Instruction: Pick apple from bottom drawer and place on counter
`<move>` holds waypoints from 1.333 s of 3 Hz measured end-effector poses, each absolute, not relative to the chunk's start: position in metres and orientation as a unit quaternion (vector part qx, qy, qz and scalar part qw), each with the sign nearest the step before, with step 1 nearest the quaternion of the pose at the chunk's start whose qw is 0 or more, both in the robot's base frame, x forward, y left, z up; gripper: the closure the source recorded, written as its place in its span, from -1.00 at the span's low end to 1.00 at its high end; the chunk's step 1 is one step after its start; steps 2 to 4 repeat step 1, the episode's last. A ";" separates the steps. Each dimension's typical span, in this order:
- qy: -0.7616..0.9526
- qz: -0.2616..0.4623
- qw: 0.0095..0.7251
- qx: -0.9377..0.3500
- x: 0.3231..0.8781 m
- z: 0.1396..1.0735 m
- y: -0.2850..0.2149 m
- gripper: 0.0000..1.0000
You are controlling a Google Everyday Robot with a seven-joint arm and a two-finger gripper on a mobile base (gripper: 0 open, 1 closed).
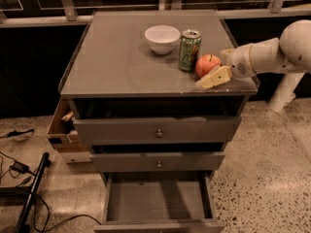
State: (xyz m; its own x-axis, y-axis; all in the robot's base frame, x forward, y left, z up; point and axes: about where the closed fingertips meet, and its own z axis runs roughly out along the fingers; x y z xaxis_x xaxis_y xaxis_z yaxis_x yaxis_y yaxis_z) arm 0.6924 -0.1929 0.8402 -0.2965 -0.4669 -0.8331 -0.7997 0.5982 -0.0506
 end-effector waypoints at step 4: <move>0.782 0.192 0.433 -0.405 0.692 0.840 -0.193 -1.00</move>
Offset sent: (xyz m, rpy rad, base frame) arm 0.0000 0.0000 0.0000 0.0000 0.0000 0.0000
